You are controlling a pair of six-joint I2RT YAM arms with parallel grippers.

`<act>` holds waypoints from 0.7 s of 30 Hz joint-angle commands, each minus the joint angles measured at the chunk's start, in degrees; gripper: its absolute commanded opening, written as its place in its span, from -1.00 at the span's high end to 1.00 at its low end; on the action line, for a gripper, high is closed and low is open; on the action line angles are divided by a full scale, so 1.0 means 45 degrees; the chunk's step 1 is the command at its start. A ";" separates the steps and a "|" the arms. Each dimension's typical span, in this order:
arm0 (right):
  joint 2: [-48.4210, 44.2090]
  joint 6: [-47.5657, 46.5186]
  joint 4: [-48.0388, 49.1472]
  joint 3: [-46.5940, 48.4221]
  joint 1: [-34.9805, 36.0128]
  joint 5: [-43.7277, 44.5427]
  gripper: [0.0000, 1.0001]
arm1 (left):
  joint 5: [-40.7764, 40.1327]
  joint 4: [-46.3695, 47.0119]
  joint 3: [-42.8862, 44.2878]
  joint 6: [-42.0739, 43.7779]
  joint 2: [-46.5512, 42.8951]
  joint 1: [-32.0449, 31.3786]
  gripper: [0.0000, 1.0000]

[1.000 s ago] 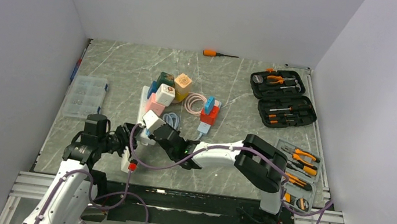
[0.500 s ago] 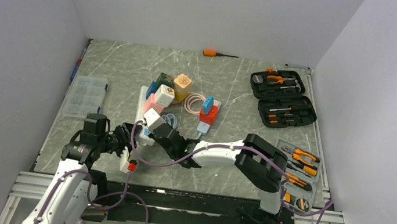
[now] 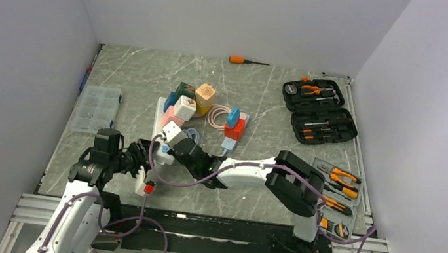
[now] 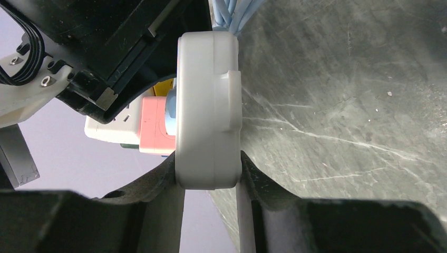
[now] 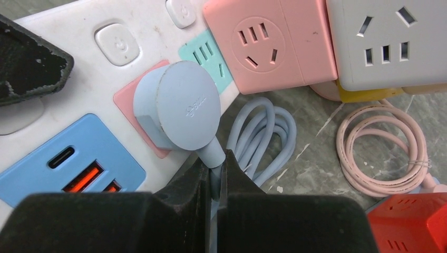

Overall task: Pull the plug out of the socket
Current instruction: Remove the plug from the socket.

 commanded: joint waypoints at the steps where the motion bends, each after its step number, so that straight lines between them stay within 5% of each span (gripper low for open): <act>1: -0.0813 -0.0806 0.2428 0.0564 -0.1350 0.2963 1.00 | 0.0609 -0.1519 0.0623 0.1186 -0.0310 -0.0061 1.00; 8: -0.0920 -0.1919 0.3351 0.0493 -0.1415 0.3360 1.00 | 0.0471 -0.1953 0.0612 0.1439 -0.0323 -0.0061 1.00; 21: -0.1501 -0.0907 0.2859 -0.0104 -0.1473 0.3308 1.00 | 0.0315 -0.1753 0.0376 0.1303 -0.0421 -0.0061 1.00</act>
